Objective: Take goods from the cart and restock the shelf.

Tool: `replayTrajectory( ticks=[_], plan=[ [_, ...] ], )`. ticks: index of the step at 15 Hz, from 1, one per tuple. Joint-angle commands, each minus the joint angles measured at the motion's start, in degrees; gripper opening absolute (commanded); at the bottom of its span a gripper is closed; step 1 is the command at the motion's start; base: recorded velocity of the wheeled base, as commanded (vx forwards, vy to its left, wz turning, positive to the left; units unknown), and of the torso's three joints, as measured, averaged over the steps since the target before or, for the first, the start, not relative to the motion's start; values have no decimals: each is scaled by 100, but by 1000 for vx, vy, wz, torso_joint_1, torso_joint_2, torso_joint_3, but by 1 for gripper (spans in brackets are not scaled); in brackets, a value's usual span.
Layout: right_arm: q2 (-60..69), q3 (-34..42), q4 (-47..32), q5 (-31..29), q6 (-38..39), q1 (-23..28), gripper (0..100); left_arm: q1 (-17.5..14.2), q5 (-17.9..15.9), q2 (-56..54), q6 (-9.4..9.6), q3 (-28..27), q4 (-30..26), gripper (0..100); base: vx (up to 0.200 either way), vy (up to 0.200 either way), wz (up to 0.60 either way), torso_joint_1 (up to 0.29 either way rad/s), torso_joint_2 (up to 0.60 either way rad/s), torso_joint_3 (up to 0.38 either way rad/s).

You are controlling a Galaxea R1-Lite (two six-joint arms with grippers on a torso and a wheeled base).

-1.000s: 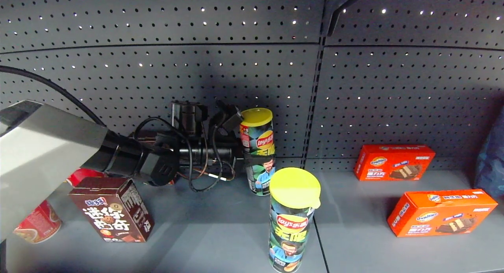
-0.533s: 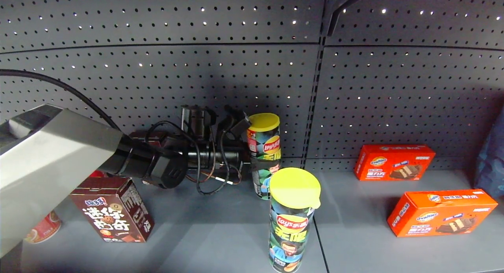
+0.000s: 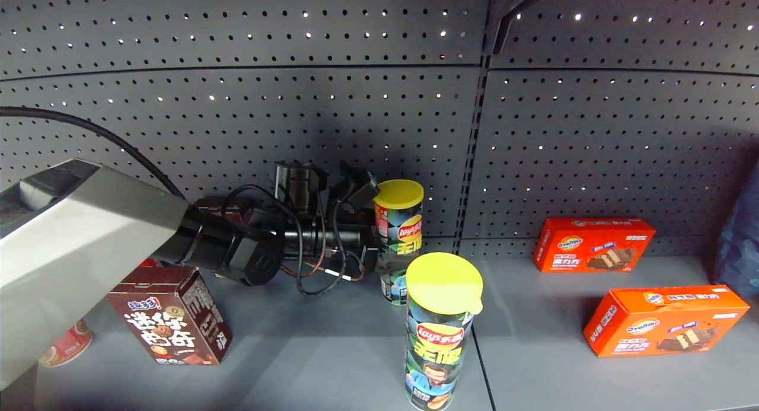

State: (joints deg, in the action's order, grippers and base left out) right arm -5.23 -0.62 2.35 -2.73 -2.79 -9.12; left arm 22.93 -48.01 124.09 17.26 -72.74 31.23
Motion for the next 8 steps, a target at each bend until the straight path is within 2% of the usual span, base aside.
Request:
replayTrajectory(
  ticks=[1, 8],
  plan=[
    [-13, 1, 2, 1, -2, -2, 100, 1, 2, -34, 5, 67, 6, 100, 0, 0, 0, 0, 0, 0],
    [-4, 1, 2, 1, -2, -2, 100, -157, 19, -438, 5, 691, 138, 100, 0, 0, 0, 0, 0, 0]
  ],
)
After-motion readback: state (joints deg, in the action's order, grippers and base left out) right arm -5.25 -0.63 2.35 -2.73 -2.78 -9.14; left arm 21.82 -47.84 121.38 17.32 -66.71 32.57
